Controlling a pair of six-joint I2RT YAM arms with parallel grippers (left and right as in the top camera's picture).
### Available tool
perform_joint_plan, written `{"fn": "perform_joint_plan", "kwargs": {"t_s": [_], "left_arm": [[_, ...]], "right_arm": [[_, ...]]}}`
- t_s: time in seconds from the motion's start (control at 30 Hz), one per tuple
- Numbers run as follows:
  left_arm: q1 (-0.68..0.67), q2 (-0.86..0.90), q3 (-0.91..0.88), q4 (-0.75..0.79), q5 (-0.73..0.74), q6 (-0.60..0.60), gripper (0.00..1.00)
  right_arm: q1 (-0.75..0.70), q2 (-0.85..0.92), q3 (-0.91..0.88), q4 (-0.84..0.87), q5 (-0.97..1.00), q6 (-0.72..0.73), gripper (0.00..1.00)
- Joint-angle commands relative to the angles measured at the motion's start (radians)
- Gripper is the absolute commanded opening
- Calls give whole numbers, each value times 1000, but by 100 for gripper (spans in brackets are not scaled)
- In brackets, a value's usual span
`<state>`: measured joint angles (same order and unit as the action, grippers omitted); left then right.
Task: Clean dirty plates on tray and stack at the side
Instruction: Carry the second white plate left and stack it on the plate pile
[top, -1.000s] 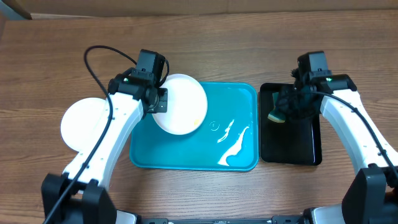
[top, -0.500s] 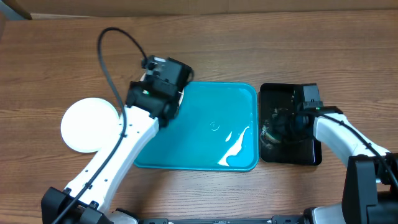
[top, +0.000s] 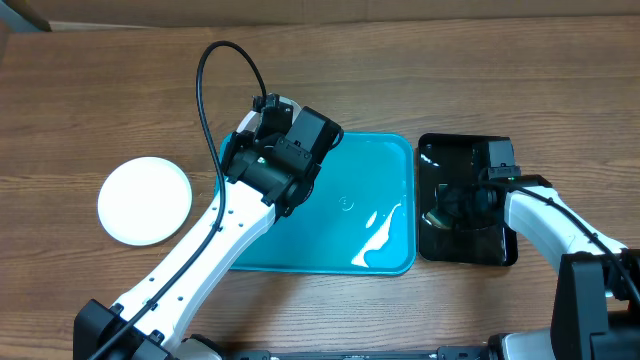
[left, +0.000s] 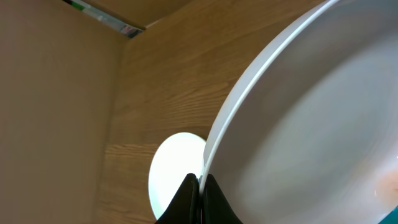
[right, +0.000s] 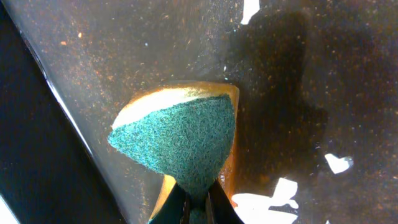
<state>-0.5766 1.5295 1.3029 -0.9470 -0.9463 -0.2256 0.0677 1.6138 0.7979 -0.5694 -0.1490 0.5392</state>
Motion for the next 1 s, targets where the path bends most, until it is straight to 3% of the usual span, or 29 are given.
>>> {"fn": "perform_joint_plan", "kwargs": {"t_s": [0.0, 0.63, 0.8, 0.97], "left_arm": [[-7, -20, 6, 5, -74, 13, 4], [-4, -20, 6, -3, -71, -3, 4], [57, -20, 6, -53, 59, -63, 4], [238, -20, 6, -145, 261, -129, 4]], "right_arm": [[0, 18, -42, -19, 40, 12, 4], [0, 18, -42, -18, 41, 11, 4], [0, 18, -42, -23, 41, 11, 4], [0, 18, -42, -29, 41, 11, 4]]}}
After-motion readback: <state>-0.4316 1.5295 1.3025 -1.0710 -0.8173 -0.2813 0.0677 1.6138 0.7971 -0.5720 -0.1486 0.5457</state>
